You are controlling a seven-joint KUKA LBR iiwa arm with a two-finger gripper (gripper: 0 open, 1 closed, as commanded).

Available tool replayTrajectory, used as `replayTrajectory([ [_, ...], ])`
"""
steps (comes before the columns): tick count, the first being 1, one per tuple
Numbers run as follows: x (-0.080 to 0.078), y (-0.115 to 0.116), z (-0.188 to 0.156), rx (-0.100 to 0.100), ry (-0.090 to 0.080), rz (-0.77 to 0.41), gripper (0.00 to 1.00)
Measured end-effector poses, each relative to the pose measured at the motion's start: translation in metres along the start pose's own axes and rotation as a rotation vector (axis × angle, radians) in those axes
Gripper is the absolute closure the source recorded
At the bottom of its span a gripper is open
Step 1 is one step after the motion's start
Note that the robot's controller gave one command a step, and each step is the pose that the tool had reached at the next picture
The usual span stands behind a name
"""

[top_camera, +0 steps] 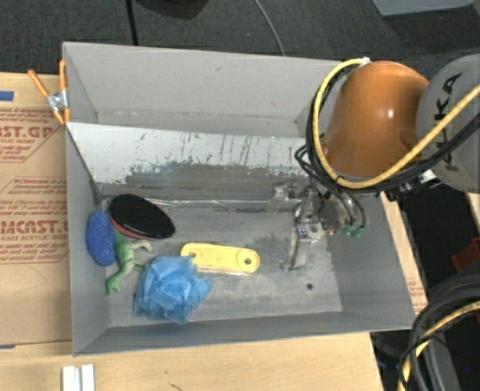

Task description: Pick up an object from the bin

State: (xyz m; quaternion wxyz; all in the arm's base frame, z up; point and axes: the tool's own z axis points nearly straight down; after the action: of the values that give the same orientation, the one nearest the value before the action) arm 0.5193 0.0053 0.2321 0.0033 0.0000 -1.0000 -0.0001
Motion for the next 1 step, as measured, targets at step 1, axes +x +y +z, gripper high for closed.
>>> replayTrajectory([
  [1, -0.0013, 0.0001, -0.0045, 0.000, -0.008, 0.000, 0.00],
])
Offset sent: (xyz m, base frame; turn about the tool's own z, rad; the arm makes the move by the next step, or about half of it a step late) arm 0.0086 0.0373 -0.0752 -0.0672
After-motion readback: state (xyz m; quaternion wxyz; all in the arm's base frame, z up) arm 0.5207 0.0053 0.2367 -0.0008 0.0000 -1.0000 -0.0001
